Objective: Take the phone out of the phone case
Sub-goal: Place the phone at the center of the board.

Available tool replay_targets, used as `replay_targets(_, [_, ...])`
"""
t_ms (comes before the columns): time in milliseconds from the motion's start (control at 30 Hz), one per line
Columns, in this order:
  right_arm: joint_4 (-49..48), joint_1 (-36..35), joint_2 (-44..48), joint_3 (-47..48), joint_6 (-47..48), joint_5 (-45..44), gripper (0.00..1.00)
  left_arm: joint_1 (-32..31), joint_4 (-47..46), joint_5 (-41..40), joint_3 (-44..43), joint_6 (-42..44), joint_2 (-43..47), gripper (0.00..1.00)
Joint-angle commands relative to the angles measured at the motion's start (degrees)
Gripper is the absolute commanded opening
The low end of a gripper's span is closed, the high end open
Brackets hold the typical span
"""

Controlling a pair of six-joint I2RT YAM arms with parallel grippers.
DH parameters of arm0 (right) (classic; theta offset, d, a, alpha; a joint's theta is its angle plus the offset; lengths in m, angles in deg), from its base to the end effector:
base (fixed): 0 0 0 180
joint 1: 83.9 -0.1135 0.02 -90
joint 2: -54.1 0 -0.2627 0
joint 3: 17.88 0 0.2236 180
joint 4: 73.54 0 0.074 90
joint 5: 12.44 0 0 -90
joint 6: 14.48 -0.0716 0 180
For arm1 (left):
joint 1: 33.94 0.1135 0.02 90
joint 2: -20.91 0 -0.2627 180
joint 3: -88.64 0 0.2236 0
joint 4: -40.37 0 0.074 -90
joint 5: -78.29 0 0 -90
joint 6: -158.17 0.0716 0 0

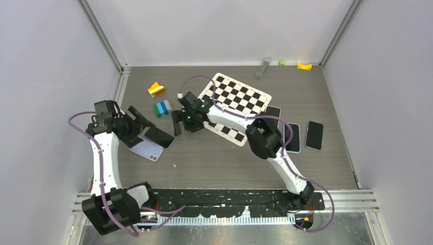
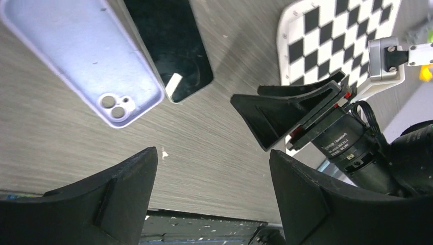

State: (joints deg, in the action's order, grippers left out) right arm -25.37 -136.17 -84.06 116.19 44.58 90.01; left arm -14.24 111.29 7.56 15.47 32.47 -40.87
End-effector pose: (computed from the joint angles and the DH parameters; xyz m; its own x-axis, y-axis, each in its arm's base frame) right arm 0.3102 0.4261 0.1590 -0.8537 -0.2829 -0.4373 -0.4829 0.7446 0.4609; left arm 0.1838 0.0407 0.2671 -0.5652 -0.7875 -0.2458 -0.6040 0.5980 -0.5269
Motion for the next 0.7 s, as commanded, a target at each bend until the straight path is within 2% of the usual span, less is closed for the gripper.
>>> replay_targets(0, [6.3, 4.0, 17.2, -9.3, 3.9, -11.2, 0.94, -4.3, -4.7, 9.2, -2.7, 5.0, 0.2, 0.84])
replay_targets(167, [4.0, 12.9, 33.1, -29.6, 0.2, -24.2, 0.94, -11.2, -11.5, 19.0, -1.9, 6.6, -0.4, 0.88])
replay_targets(300, [3.3, 22.0, 39.7, -42.2, -3.6, -28.3, 0.93, -13.2, -15.2, 22.6, -0.8, 6.5, -0.4, 0.9])
replay_targets(400, [3.3, 27.6, 41.4, -47.3, -5.0, -29.8, 0.94, -13.8, -16.3, 23.0, -0.4, 6.4, -0.7, 0.94])
replay_targets(500, [4.7, 29.5, 40.7, -48.0, -7.0, -34.0, 0.99, -14.5, -16.6, 23.6, -0.9, 6.4, -1.3, 0.96])
replay_targets(667, [5.2, 31.8, 37.9, -47.0, -7.9, -36.7, 1.0, -15.3, -16.1, 23.3, -2.0, 7.4, -1.8, 0.98])
